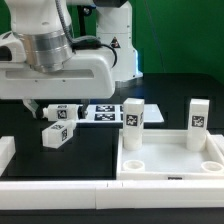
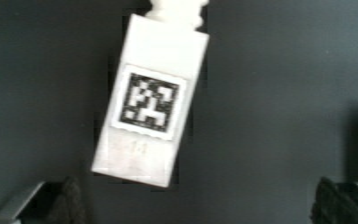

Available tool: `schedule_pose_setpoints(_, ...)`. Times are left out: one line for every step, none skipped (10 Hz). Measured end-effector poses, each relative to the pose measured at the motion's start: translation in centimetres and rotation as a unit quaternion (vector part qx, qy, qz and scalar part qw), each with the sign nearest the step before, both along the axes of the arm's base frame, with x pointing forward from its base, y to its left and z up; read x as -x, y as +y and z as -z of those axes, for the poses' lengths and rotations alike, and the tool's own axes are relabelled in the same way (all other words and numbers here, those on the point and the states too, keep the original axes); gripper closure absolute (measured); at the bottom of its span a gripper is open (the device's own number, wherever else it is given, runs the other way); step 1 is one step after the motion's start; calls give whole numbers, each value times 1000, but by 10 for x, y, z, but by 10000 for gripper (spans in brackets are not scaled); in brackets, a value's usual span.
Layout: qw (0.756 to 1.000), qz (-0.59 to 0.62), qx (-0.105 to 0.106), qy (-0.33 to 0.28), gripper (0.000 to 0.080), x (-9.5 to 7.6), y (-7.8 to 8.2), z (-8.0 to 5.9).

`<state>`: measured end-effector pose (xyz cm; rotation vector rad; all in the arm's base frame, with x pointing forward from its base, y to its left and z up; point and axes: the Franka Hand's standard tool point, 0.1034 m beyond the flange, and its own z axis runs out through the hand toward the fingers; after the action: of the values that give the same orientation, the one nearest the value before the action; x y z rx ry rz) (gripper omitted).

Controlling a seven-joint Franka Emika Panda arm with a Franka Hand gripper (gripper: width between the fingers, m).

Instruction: Assemble square table

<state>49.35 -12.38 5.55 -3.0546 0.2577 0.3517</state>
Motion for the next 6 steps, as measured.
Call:
schedule_pose_setpoints(1000,2,-2,0,151,0,1,0)
schedule_pose_setpoints(1000,-1,-7,13,151,3,2,0)
schedule_pose_setpoints(999,18,-14,38,151,5,-2,1)
schedule_pose_setpoints(997,43,-16,63,151,4,-6,0)
schedule_pose_setpoints(988,76,-24,134,151,10,-1,-3)
schedule_pose_setpoints(980,84,-47,176,151,3,0,-5)
